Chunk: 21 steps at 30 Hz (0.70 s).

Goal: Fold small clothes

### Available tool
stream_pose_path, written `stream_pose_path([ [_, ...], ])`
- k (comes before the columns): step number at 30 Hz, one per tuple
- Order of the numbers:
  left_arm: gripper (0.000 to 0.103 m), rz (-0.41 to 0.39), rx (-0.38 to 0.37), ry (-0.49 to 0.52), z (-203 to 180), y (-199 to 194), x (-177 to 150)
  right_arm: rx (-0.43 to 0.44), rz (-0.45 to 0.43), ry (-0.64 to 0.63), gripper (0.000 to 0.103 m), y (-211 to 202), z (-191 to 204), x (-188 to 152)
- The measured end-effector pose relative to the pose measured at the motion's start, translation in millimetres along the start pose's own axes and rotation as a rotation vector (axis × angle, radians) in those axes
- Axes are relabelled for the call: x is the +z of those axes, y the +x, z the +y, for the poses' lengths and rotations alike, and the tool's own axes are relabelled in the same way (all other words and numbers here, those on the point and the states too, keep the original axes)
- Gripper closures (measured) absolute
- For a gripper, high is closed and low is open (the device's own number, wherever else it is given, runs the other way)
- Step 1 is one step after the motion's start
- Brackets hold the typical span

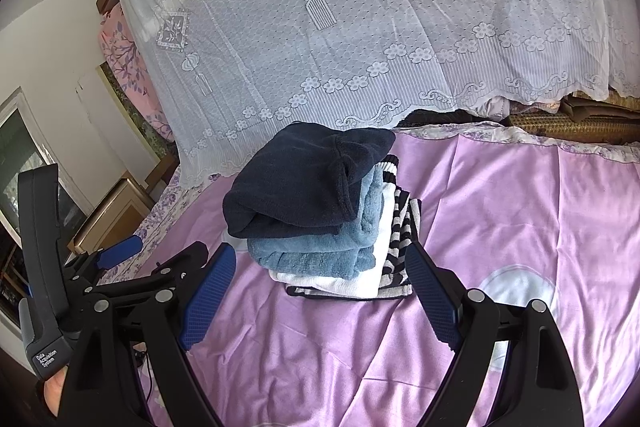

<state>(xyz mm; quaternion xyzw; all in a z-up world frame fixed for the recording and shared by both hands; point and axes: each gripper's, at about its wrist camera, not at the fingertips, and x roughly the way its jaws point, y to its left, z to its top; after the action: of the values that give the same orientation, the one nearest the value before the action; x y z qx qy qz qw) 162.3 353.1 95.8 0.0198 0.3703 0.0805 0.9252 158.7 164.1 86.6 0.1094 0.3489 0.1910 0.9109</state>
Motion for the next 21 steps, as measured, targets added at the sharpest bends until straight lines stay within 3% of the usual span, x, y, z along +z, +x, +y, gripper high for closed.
stream_pose_path([
  [21,0.005,0.016,-0.031,0.050,-33.8,4.3,-5.1,-0.045,-0.012,0.075,0.016,-9.9,-28.8,-4.9],
])
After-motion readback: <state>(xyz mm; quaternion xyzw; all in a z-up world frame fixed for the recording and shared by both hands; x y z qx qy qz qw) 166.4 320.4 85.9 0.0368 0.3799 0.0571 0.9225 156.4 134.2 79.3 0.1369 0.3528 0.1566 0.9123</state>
